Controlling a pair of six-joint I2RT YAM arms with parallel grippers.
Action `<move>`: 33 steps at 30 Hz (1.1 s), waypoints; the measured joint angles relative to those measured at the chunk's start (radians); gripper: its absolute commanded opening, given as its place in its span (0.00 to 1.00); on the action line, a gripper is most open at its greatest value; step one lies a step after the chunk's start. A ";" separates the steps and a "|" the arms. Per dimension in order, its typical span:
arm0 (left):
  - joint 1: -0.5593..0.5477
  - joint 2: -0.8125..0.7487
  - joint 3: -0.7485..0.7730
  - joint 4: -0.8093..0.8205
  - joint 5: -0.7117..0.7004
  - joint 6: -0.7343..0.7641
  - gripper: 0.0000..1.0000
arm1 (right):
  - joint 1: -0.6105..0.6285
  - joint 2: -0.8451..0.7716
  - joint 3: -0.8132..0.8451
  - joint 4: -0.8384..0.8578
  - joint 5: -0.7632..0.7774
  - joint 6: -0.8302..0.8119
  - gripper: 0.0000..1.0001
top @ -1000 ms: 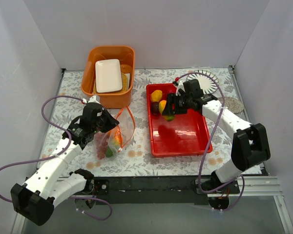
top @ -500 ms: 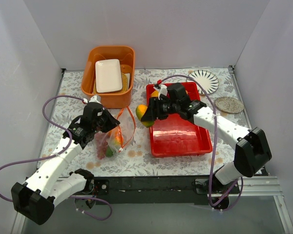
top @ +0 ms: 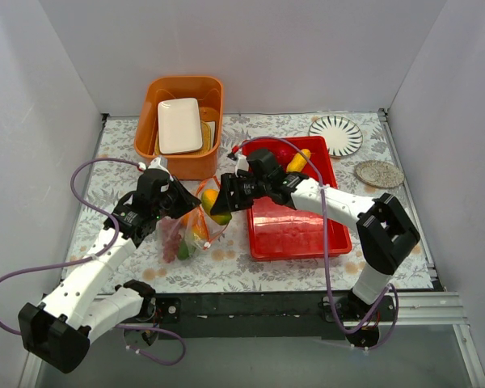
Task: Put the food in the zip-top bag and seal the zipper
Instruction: Place the fake fruit in the zipper food storage bag.
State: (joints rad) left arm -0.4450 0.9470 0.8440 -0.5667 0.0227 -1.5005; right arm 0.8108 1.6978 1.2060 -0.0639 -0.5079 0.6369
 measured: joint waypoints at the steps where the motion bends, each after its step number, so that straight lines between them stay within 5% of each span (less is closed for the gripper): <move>1: 0.000 -0.001 0.000 0.000 0.000 0.000 0.00 | 0.003 0.007 0.007 0.000 0.004 0.000 0.41; 6: 0.000 -0.004 0.000 0.000 0.001 0.001 0.00 | 0.013 0.013 0.049 -0.020 0.027 -0.005 0.50; 11: 0.001 -0.008 0.000 0.000 0.000 0.001 0.00 | 0.024 0.013 0.107 -0.067 0.071 -0.024 0.78; 16: 0.001 -0.020 0.000 0.000 -0.001 0.001 0.00 | 0.036 0.013 0.124 -0.100 0.103 -0.051 0.93; 33: 0.001 -0.036 0.000 -0.010 -0.027 0.000 0.00 | 0.041 -0.065 0.105 -0.183 0.311 -0.105 0.90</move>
State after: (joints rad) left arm -0.4438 0.9108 0.8440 -0.5770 -0.0044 -1.5002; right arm 0.8520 1.6329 1.3113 -0.2466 -0.1970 0.5316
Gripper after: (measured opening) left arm 0.014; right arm 0.914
